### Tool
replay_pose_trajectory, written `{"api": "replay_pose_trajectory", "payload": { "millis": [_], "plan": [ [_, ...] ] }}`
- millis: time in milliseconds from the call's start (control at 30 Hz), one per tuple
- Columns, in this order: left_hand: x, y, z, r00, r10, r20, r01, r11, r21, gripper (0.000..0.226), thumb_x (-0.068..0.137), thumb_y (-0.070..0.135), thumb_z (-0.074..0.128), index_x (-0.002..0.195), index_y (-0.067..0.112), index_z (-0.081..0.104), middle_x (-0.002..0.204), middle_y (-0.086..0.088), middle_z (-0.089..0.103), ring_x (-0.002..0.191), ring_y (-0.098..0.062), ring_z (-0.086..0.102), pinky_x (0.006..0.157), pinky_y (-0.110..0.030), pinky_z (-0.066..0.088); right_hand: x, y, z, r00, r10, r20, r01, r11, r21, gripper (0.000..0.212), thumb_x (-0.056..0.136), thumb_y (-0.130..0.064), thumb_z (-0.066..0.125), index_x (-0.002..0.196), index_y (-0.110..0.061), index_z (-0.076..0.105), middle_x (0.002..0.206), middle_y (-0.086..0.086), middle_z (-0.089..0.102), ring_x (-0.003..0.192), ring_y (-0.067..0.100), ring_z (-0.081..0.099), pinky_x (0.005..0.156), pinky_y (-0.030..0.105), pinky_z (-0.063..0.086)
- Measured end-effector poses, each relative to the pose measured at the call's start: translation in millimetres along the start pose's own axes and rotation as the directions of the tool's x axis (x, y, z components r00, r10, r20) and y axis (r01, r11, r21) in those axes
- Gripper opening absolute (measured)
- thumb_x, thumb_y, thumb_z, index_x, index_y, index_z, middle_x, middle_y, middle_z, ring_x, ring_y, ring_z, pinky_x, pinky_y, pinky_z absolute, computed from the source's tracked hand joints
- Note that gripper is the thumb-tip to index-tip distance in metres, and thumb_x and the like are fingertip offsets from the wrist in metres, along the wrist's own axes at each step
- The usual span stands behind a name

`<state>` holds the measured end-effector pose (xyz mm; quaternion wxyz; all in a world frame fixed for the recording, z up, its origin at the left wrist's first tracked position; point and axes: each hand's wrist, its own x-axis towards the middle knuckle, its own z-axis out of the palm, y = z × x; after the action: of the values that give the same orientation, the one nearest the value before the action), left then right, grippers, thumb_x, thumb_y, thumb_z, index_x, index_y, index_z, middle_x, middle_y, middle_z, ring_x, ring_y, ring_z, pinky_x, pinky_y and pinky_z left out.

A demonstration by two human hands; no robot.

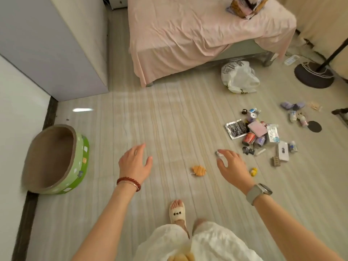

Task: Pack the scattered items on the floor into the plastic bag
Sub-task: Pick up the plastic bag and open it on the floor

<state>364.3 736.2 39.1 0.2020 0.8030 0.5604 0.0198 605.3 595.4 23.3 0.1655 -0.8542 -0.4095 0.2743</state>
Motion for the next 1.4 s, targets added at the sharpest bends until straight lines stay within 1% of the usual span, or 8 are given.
{"api": "replay_pose_trajectory", "payload": {
  "millis": [167,433,633,733,833,1000,1267,1400],
  "plan": [
    [129.5,46.1,-15.0,0.994,0.101,0.033,-0.100,0.995,-0.023,0.047,0.091,0.027,0.048,0.135,0.013,0.041,0.140,-0.007,0.045,0.130,-0.025,0.040,0.105,-0.038,0.032,96.9,-28.6,-42.8,0.993,0.050,-0.108,-0.044,0.997,0.057,0.038,0.093,-0.024,0.045,0.129,-0.015,0.048,0.134,0.007,0.051,0.128,0.028,0.038,0.107,0.043,0.031],
    [329.5,118.9,6.0,0.975,0.139,0.171,-0.124,0.988,-0.096,0.047,0.092,0.030,0.046,0.136,0.017,0.037,0.142,-0.004,0.041,0.130,-0.025,0.038,0.104,-0.038,0.032,278.1,-7.7,-79.1,0.968,0.250,-0.021,-0.245,0.959,0.140,0.041,0.092,-0.026,0.045,0.131,-0.012,0.045,0.136,0.013,0.047,0.128,0.029,0.039,0.108,0.041,0.031],
    [531.6,210.2,-29.3,0.959,0.204,0.198,-0.196,0.979,-0.058,0.047,0.093,0.031,0.042,0.137,0.017,0.035,0.142,-0.008,0.039,0.130,-0.026,0.036,0.105,-0.040,0.032,456.8,-25.6,-160.7,0.954,0.290,-0.074,-0.269,0.939,0.216,0.041,0.093,-0.024,0.044,0.131,-0.010,0.044,0.132,0.017,0.049,0.124,0.032,0.043,0.103,0.040,0.035],
    [603.9,258.7,-38.3,0.950,0.268,0.158,-0.251,0.960,-0.122,0.045,0.092,0.027,0.045,0.135,0.014,0.039,0.141,-0.009,0.041,0.131,-0.025,0.037,0.107,-0.038,0.031,526.3,-33.1,-199.6,0.954,0.282,-0.103,-0.255,0.942,0.218,0.042,0.093,-0.026,0.044,0.132,-0.012,0.043,0.135,0.014,0.049,0.125,0.029,0.043,0.103,0.038,0.035],
    [665.3,294.0,-26.1,0.929,0.296,0.222,-0.267,0.952,-0.150,0.045,0.092,0.025,0.046,0.134,0.013,0.039,0.141,-0.009,0.042,0.132,-0.024,0.036,0.108,-0.036,0.029,585.4,-30.5,-228.3,0.948,0.305,-0.091,-0.277,0.931,0.236,0.043,0.093,-0.027,0.045,0.134,-0.014,0.040,0.137,0.011,0.046,0.125,0.027,0.043,0.105,0.036,0.033],
    [777.7,355.4,3.7,0.858,0.355,0.370,-0.331,0.935,-0.130,0.048,0.092,0.025,0.046,0.136,0.012,0.036,0.141,-0.012,0.040,0.131,-0.027,0.036,0.107,-0.036,0.030,670.2,-8.1,-253.3,0.895,0.431,-0.114,-0.384,0.876,0.292,0.043,0.092,-0.027,0.048,0.132,-0.012,0.043,0.134,0.013,0.049,0.126,0.028,0.042,0.106,0.037,0.033],
    [954.8,494.4,17.1,0.697,0.522,0.491,-0.543,0.832,-0.113,0.040,0.092,0.024,0.047,0.129,0.011,0.045,0.132,-0.015,0.048,0.121,-0.030,0.047,0.102,-0.035,0.037,787.5,14.8,-309.4,0.717,0.695,-0.048,-0.591,0.643,0.487,0.044,0.093,-0.023,0.048,0.133,-0.007,0.041,0.137,0.014,0.047,0.128,0.026,0.043,0.105,0.035,0.033],
    [1011.4,590.6,42.8,0.538,0.598,0.594,-0.685,0.721,-0.104,0.040,0.093,0.025,0.045,0.130,0.009,0.045,0.133,-0.015,0.048,0.123,-0.027,0.046,0.103,-0.034,0.036,819.2,32.3,-342.4,0.603,0.795,-0.070,-0.609,0.515,0.604,0.043,0.093,-0.022,0.048,0.133,-0.007,0.041,0.137,0.012,0.047,0.127,0.024,0.043,0.104,0.032,0.032]
  ]
}}
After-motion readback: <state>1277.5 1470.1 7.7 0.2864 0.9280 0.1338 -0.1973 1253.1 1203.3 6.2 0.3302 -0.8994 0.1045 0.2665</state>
